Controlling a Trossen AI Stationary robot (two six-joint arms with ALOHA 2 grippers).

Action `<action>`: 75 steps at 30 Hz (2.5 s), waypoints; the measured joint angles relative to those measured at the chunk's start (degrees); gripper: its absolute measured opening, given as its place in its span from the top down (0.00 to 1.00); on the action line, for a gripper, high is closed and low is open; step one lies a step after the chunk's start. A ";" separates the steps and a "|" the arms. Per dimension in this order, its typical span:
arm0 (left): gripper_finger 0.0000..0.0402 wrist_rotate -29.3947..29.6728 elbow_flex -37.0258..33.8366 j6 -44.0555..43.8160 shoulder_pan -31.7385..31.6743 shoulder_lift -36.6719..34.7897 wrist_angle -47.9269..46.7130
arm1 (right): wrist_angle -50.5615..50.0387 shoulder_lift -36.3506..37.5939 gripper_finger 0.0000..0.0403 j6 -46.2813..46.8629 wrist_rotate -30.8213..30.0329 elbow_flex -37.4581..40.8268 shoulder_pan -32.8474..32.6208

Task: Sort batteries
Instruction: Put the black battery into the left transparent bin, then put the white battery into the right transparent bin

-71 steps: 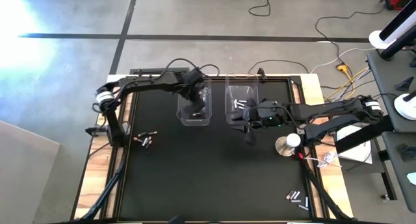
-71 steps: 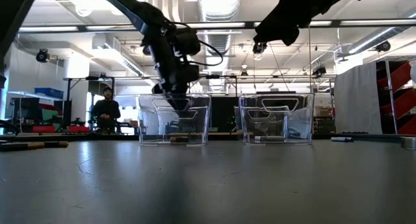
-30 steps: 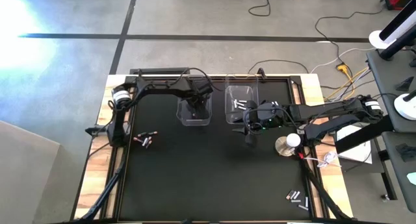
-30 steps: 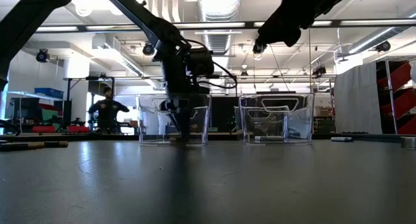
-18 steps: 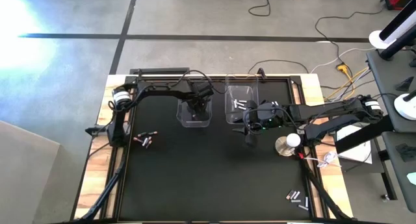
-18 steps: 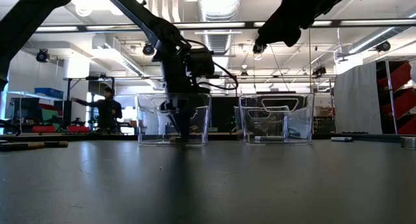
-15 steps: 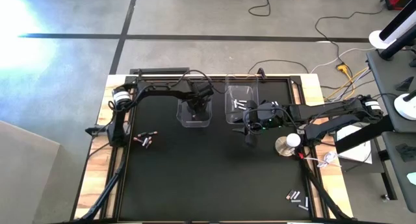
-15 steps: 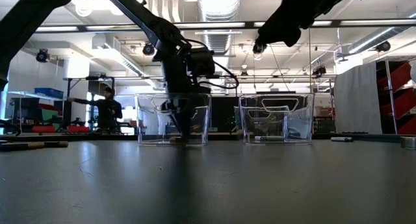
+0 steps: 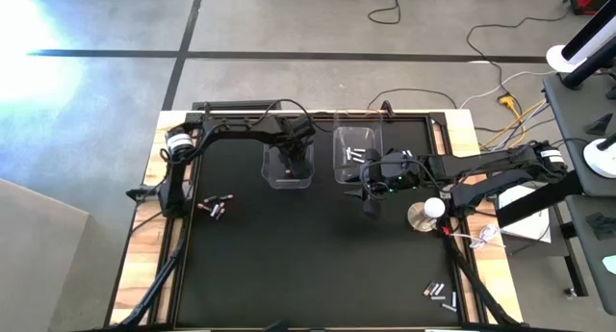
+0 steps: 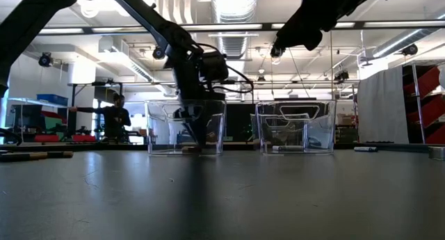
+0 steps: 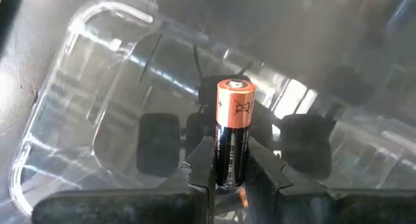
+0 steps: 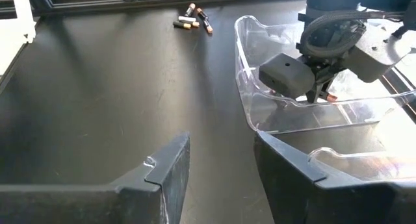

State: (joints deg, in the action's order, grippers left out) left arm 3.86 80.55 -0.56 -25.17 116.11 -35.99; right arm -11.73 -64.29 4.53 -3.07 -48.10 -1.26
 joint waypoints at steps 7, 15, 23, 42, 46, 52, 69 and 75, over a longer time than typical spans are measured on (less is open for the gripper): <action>0.91 0.00 -1.59 0.70 0.00 0.17 0.17 | -0.02 0.00 0.60 -0.01 0.00 0.00 0.00; 0.89 0.00 -1.61 0.73 0.00 0.76 0.59 | -0.03 0.00 0.56 0.01 0.00 0.00 0.00; 0.87 0.02 -1.64 1.55 0.00 0.85 0.64 | -0.02 0.00 0.56 -0.01 0.00 0.00 0.00; 0.76 0.21 -1.68 2.01 0.00 0.92 0.83 | -0.30 0.11 0.55 -0.63 -0.09 0.00 0.31; 0.76 0.24 -1.72 2.75 0.06 -0.11 0.52 | -2.54 1.31 0.55 1.78 -2.47 -0.02 3.22; 0.76 0.17 -1.70 3.74 0.13 -6.44 0.60 | -15.37 3.13 0.50 6.63 -3.01 -4.17 12.15; 0.75 0.02 -12.82 1.39 8.36 -36.31 14.14 | -44.74 -6.06 0.45 5.53 3.06 -8.92 49.55; 0.75 0.09 -23.28 -3.05 14.64 -47.48 21.95 | -43.90 -12.44 0.49 3.50 8.51 -8.20 55.32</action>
State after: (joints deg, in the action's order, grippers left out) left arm 3.95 57.27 -3.61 -10.53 68.64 -14.04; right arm -55.63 -76.73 8.03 5.44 -56.29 54.07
